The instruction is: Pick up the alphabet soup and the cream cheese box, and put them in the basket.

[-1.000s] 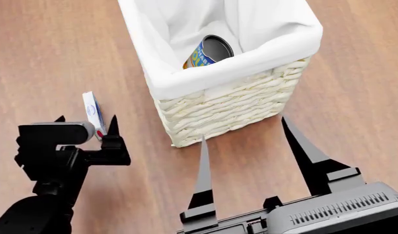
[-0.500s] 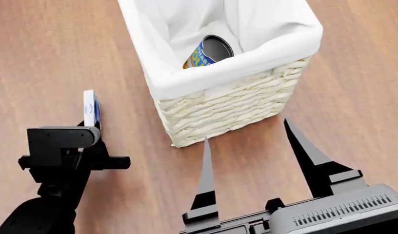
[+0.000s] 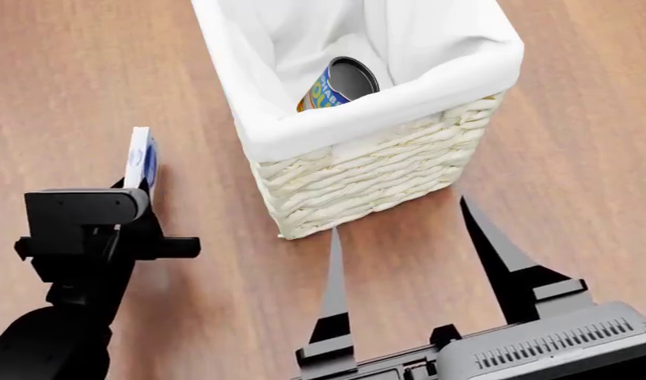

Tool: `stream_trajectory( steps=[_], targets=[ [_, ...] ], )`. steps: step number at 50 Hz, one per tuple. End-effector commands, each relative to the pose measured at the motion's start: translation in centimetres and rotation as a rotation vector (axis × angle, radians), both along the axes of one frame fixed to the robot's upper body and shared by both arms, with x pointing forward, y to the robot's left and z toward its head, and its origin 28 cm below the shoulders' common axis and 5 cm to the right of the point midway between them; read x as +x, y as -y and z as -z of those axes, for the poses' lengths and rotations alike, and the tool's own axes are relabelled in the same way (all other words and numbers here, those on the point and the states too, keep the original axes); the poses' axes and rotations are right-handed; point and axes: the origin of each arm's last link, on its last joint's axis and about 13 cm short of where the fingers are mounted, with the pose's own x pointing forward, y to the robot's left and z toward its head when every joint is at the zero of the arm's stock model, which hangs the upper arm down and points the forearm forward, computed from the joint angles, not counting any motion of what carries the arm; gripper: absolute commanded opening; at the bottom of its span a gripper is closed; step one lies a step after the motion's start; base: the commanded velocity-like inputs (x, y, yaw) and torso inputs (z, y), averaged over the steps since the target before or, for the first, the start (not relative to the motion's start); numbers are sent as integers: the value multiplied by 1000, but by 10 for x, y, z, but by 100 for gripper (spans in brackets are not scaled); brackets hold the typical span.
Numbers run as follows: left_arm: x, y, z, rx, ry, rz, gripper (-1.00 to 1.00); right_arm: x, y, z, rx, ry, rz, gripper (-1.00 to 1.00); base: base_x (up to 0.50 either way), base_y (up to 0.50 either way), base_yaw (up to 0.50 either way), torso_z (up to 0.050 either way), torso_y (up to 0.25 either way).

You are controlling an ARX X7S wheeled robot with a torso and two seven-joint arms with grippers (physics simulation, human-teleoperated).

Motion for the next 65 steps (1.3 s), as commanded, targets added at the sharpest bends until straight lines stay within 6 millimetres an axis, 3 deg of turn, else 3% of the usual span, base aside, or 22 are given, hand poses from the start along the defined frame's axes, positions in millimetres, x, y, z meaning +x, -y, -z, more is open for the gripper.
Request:
stream_trajectory(
  steps=[1, 10, 11, 24, 28, 41, 49, 55, 65],
  targets=[
    [3, -5, -49, -9, 144, -3, -100, 0, 0, 1, 0, -5, -4, 100, 0, 0, 0, 0, 0],
    [3, -11, -97, -36, 267, -16, -100, 0, 0, 0, -1, -7, -5, 100, 0, 0, 0, 2, 1],
    [4, -13, -110, -44, 300, -29, -100, 0, 1, 0, -2, -7, -5, 100, 0, 0, 0, 0, 0],
    [14, -18, -168, -82, 438, -24, -100, 1, 2, 2, -5, -6, -4, 100, 0, 0, 0, 0, 1],
    [18, -18, -177, -74, 455, -12, -100, 0, 2, 0, -12, -5, -9, 100, 0, 0, 0, 0, 0],
    [27, 18, -243, -4, 558, 185, -100, -1, 0, 1, -12, -7, -10, 100, 0, 0, 0, 0, 1],
    [27, 30, -259, 22, 497, 418, -100, 1, 0, 3, -11, -10, -11, 100, 0, 0, 0, 0, 1],
    [47, 36, -271, 25, 388, 583, -100, 1, 0, 4, -12, -13, -16, 100, 0, 0, 0, 0, 0],
    [63, 52, -269, 234, 271, 798, -100, 4, 0, 6, -10, -21, -17, 100, 0, 0, 0, 0, 1]
  ],
)
